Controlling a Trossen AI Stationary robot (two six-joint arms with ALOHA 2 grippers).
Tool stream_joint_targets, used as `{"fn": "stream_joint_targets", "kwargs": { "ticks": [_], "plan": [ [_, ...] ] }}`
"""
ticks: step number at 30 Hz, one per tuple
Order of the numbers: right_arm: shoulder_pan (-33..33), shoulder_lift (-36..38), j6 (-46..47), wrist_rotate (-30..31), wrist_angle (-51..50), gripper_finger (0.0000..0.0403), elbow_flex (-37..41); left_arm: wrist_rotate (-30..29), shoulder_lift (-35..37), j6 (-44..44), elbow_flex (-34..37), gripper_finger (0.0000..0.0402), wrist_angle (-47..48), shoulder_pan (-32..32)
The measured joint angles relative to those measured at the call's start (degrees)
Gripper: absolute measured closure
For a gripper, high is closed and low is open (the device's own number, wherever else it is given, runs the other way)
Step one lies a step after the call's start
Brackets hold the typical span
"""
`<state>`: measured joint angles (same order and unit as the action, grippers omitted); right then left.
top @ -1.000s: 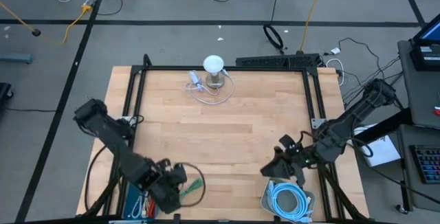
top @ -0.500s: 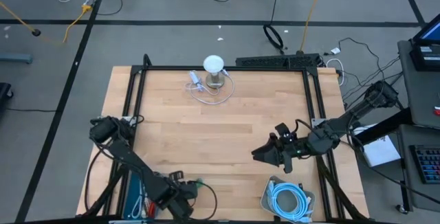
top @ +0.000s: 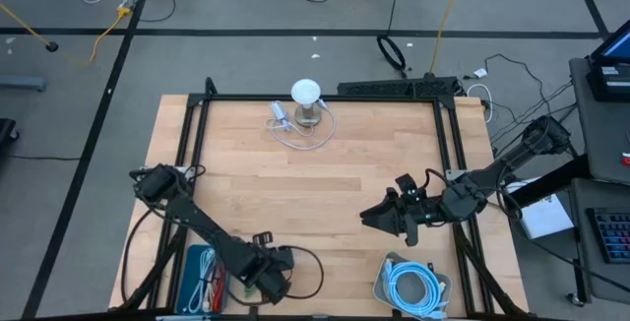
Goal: Pick & Place USB Port
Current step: Put the green charger cable into the blue bin
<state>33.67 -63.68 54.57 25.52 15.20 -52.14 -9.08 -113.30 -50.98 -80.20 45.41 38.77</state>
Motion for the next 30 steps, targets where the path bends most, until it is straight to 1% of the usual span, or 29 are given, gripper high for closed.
{"fn": "stream_joint_targets", "kwargs": {
  "ticks": [3,6,9,12,16,20,23,25,26,29,30],
  "plan": [
    [0.0,0.0,0.0,0.0,0.0,0.027,0.0,0.3,0.0,0.8,0.0,0.029,-0.3,-0.6],
    [0.0,0.0,0.0,0.0,0.0,0.027,0.0,1.8,0.0,1.4,0.0,0.0306,-0.1,-0.7],
    [0.0,0.0,0.0,0.0,0.0,0.027,0.0,3.3,0.0,1.1,0.6,0.0309,-0.4,-0.7],
    [0.0,0.0,0.0,0.0,0.0,0.027,0.0,5.6,0.0,-0.1,2.3,0.0298,-0.4,-0.7],
    [0.0,0.0,-0.2,0.0,0.0,0.0269,0.0,9.6,0.3,-4.3,6.5,0.0264,-4.5,-0.5],
    [0.0,0.0,-0.2,0.0,0.0,0.027,0.0,9.8,0.5,-7.1,8.8,0.0232,-7.1,0.1],
    [0.0,0.0,-0.2,0.0,0.1,0.0269,0.0,9.5,0.4,-7.5,8.9,0.0229,-7.1,0.3],
    [0.0,0.0,-0.2,0.0,0.4,0.0269,0.0,9.5,0.4,-8.1,8.9,0.025,-6.9,0.3],
    [0.0,0.0,-0.2,0.0,0.5,0.0269,0.0,9.5,0.3,-8.3,8.9,0.0269,-6.7,0.2],
    [0.0,0.0,-0.2,0.0,0.5,0.0271,0.0,10.0,0.3,-8.6,9.0,0.0356,-6.6,-0.1],
    [0.0,0.0,-0.2,0.0,0.5,0.0272,0.0,10.0,0.3,-8.9,9.0,0.0375,-6.6,-0.3]
  ]
}}
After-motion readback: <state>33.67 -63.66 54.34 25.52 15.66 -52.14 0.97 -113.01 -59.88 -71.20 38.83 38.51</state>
